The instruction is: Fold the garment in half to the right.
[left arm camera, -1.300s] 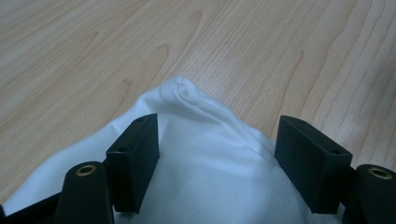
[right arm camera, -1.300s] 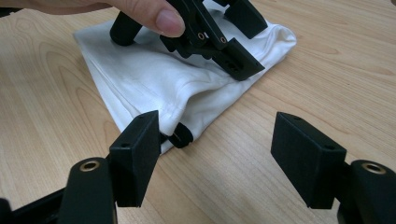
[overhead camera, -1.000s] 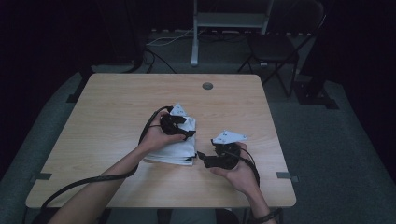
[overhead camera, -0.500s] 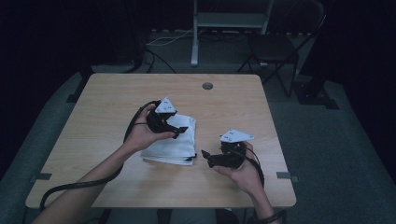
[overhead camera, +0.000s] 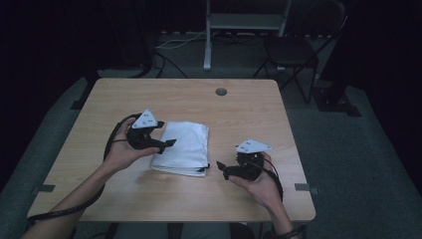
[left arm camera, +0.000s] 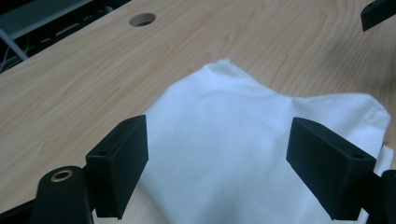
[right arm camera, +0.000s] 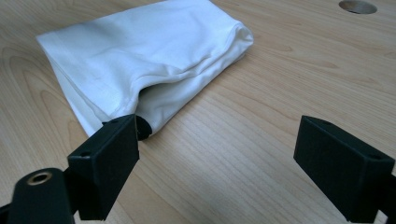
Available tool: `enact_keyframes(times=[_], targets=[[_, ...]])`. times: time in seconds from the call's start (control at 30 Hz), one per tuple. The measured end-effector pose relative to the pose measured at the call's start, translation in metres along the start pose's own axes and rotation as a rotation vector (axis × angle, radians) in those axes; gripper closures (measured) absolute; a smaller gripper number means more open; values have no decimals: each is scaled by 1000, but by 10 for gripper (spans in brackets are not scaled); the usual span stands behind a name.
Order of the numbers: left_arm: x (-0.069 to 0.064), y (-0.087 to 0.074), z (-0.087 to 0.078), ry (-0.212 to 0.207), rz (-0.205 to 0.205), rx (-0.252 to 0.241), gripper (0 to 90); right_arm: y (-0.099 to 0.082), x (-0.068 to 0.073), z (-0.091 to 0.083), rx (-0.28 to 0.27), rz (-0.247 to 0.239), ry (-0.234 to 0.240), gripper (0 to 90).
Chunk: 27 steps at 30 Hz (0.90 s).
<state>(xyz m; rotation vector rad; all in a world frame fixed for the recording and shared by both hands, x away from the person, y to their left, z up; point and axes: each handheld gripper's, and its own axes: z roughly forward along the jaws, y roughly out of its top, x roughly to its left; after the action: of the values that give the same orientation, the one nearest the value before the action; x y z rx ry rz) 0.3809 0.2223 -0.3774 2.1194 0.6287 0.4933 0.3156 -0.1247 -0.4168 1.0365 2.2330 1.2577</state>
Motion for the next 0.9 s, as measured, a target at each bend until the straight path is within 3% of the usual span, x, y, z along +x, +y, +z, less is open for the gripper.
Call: enact_keyframes(times=[0.4,0.9], targets=[[12,-34,-40,47,-76,-70,204,-2,-5,-10,-16,4,-30,133],[21,-67,-78,116,-135,-114,204,-5,-10,-21,-49,5,-78,133]])
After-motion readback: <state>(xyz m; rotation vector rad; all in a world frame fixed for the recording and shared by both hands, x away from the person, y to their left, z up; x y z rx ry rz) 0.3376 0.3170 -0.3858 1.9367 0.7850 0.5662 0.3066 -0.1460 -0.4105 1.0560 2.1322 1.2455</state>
